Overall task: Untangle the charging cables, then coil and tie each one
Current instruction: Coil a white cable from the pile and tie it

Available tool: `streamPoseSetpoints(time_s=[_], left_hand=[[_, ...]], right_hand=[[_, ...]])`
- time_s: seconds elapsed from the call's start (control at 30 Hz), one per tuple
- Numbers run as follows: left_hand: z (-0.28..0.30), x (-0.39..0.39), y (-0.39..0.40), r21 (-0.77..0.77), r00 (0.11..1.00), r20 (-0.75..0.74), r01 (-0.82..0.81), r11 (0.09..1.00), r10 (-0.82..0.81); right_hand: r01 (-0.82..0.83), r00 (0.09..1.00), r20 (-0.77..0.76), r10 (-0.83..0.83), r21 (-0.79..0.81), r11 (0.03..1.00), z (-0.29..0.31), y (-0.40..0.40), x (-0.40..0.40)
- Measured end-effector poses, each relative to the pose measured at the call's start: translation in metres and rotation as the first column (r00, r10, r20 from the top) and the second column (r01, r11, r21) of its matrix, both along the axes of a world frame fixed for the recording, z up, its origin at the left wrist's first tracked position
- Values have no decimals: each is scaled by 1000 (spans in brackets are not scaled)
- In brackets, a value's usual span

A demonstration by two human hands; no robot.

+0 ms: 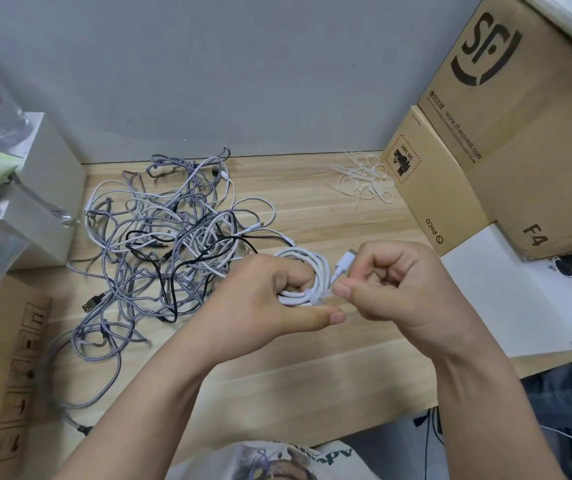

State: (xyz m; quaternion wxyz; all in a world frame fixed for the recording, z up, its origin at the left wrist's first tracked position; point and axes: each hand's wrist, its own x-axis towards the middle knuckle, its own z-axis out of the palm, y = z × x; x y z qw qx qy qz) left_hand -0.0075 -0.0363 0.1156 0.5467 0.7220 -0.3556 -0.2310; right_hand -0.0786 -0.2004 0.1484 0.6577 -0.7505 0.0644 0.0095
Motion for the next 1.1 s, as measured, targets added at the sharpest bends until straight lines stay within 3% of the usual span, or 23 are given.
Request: streamPoseSetpoints(time_s=[0.13,0.43,0.6,0.77,1.0,1.1], left_hand=[[-1,3,2,3,999,-21,29,1000,-29],[-2,4,2,135,989,147,5,991,-25],[-3,7,6,72,995,-2,97,993,-98],[1,10,11,-103,914,-320,228,968,-249],[7,6,7,-149,898,-364,207,967,-248],[9,7,6,-157,907,-357,179,971,-225]], right_hand=[[-36,999,0,36,-36,999,1,3,-1],[-88,996,-12,88,-179,980,0,10,5],[-42,999,-22,39,-114,993,-3,4,6],[21,999,-33,-22,-30,999,-5,-4,5],[38,998,-43,-35,82,996,-4,-5,3],[128,992,-9,-129,220,967,-1,-9,2]])
